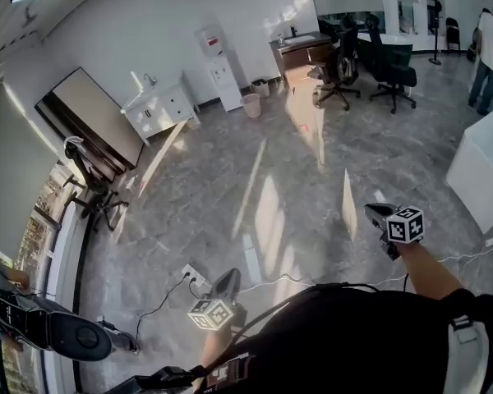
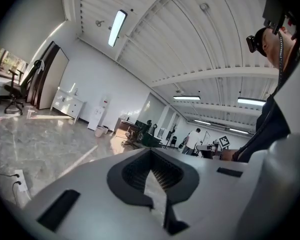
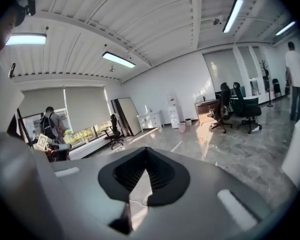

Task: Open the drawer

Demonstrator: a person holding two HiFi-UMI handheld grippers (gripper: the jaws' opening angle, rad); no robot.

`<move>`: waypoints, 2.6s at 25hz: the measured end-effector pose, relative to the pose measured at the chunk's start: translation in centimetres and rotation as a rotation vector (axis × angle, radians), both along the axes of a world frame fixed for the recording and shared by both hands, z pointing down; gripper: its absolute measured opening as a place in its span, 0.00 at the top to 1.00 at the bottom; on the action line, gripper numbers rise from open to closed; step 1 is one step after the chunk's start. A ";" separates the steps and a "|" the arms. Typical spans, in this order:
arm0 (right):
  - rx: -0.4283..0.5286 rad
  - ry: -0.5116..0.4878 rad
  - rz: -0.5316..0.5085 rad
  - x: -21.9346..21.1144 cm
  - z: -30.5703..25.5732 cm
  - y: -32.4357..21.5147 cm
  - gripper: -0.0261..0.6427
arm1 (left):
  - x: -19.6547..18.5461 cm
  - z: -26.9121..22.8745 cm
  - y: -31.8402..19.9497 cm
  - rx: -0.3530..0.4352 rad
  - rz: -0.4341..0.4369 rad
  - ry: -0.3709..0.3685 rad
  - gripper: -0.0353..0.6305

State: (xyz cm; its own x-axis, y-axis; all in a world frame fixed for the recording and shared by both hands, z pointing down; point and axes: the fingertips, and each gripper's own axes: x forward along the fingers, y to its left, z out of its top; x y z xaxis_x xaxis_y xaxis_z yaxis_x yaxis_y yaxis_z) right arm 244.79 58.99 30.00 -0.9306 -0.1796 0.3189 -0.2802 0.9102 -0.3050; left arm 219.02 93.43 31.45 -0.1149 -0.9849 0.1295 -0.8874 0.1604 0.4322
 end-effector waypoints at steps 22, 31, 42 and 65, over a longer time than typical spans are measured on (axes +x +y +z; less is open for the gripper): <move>-0.024 0.047 -0.246 -29.6 4.1 -4.6 0.96 | -22.1 3.9 -0.2 -0.047 -0.213 0.039 0.96; -0.024 0.023 -0.378 -41.0 4.9 -20.8 0.96 | -29.2 3.0 -14.1 -0.030 -0.372 0.001 0.96; -0.026 0.001 -0.460 -50.2 4.6 -32.4 0.96 | -34.8 2.3 -26.2 -0.062 -0.412 0.002 0.96; 0.017 0.003 -0.268 -77.7 2.3 -31.0 0.96 | -68.7 1.6 -27.2 -0.006 -0.228 0.003 0.96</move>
State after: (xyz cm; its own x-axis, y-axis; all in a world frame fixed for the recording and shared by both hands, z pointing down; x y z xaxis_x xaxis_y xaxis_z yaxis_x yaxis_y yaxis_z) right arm 167.09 27.97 32.26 -0.9446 0.0677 0.3212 -0.0297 0.9569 -0.2890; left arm 150.29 66.27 33.00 -0.3338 -0.9328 0.1355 -0.8268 0.3588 0.4333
